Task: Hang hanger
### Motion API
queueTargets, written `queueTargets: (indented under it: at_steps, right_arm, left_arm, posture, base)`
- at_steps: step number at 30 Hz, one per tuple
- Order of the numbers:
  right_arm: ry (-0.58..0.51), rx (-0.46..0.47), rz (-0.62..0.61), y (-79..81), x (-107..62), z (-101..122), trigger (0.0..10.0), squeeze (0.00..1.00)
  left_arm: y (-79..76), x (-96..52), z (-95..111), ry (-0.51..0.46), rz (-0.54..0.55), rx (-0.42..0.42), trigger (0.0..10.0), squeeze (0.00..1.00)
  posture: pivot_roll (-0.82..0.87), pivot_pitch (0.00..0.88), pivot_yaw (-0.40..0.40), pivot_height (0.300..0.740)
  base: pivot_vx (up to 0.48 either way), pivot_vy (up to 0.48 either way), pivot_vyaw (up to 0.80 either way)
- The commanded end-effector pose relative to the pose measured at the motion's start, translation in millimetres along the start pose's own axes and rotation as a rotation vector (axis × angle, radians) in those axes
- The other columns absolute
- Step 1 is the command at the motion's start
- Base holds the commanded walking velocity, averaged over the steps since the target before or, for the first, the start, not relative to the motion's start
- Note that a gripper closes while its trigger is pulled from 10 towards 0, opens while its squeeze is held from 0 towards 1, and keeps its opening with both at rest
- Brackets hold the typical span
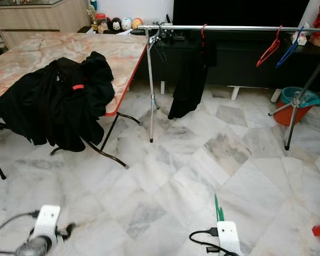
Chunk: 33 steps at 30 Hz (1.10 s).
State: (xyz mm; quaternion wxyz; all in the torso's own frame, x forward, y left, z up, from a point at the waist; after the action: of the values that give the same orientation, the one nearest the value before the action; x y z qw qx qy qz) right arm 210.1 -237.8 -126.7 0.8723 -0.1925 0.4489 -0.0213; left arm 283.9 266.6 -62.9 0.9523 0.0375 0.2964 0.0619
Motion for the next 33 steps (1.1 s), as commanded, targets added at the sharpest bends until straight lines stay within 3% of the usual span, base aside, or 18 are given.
queueTargets:
  at_steps: [1, 4, 11, 12, 14, 17, 19, 23, 29, 31, 33]
  right_arm:
    - [-0.011, -0.021, -0.008, -3.3, 0.5, 3, 10.0, 0.00]
    - [-0.022, -0.108, -0.002, -4.0, 1.0, 6, 10.0, 0.00]
    - [-0.019, -0.117, 0.015, -2.2, 1.1, 5, 10.0, 0.00]
    - [-0.021, -0.204, 0.026, -1.8, 1.6, 7, 10.0, 0.00]
    - [-0.028, -0.273, 0.029, -2.1, 1.9, 9, 10.0, 0.00]
    - [-0.196, -0.329, -0.034, -61.2, 7.1, 94, 10.0, 0.00]
    - [-0.272, -0.376, -0.023, -76.7, 2.1, 126, 10.0, 0.00]
    - [-0.287, -0.441, 0.000, -77.5, 0.4, 133, 10.0, 0.00]
    - [-0.375, -0.538, 0.228, -67.3, -12.1, 152, 10.0, 0.00]
    - [-0.387, -0.624, 0.321, -65.7, -20.6, 155, 10.0, 0.00]
    - [-0.389, -0.651, 0.360, -64.8, -24.7, 156, 10.0, 0.00]
  left_arm:
    - [-0.9, 2.7, 20, -0.070, -0.024, 0.011, 10.0, 0.00]
    - [-7.2, 4.1, 62, -0.233, -0.074, 0.025, 10.0, 0.00]
    - [-24.5, -0.7, 85, -0.340, -0.148, 0.058, 10.0, 0.00]
    - [-31.9, -4.4, 98, -0.393, -0.183, 0.075, 10.0, 0.00]
    - [-36.3, -6.8, 106, -0.424, -0.205, 0.082, 10.0, 0.00]
    - [-42.6, -9.9, 114, -0.449, -0.240, 0.109, 10.0, 0.00]
    - [-48.0, -12.2, 122, -0.464, -0.276, 0.131, 10.0, 0.00]
    - [-53.5, -13.4, 127, -0.472, -0.305, 0.154, 10.0, 0.00]
    - [-74.8, -25.1, 143, -0.494, -0.453, 0.226, 10.0, 0.00]
    - [-80.9, -32.2, 151, -0.513, -0.509, 0.253, 10.0, 0.00]
    - [-84.2, -35.5, 154, -0.518, -0.537, 0.269, 10.0, 0.00]
  posture:
    - [0.15, 0.000, -0.016, 0.732]
    - [0.15, 0.000, -0.019, 0.732]
    - [0.14, 0.000, -0.017, 0.732]
    - [0.14, 0.000, -0.018, 0.732]
    - [0.15, 0.000, -0.018, 0.732]
    - [0.15, 0.000, -0.018, 0.732]
    - [0.14, 0.000, -0.017, 0.732]
    - [0.14, 0.000, -0.018, 0.732]
    - [0.14, 0.000, -0.014, 0.732]
    - [0.14, 0.000, -0.014, 0.732]
    - [0.14, 0.000, -0.013, 0.732]
  base:
    - [0.000, 0.000, 0.00]
    - [0.000, 0.000, 0.00]
    - [0.000, 0.000, 0.00]
    - [0.000, 0.000, 0.00]
    - [0.000, 0.000, 0.00]
    - [0.000, 0.000, 0.00]
    - [0.000, 0.000, 0.00]
    - [0.000, 0.000, 0.00]
    - [0.000, 0.000, 0.00]
    - [0.000, 0.000, 0.00]
    - [0.000, 0.000, 0.00]
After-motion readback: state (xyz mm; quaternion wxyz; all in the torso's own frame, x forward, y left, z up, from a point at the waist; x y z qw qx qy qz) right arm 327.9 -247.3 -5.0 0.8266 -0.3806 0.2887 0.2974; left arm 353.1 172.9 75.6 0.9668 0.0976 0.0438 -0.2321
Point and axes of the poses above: a point about 5 cm out from each wrist's last joint towards the gripper, its own x axis pointing out of the wrist towards the gripper, its own z axis along the axis of the wrist's last joint, y = z × x, the point moved 6 cm from there along x, pointing out of the wrist towards the gripper, and after that the axes turned 10 degrees about -x, right-handed, at the moved point
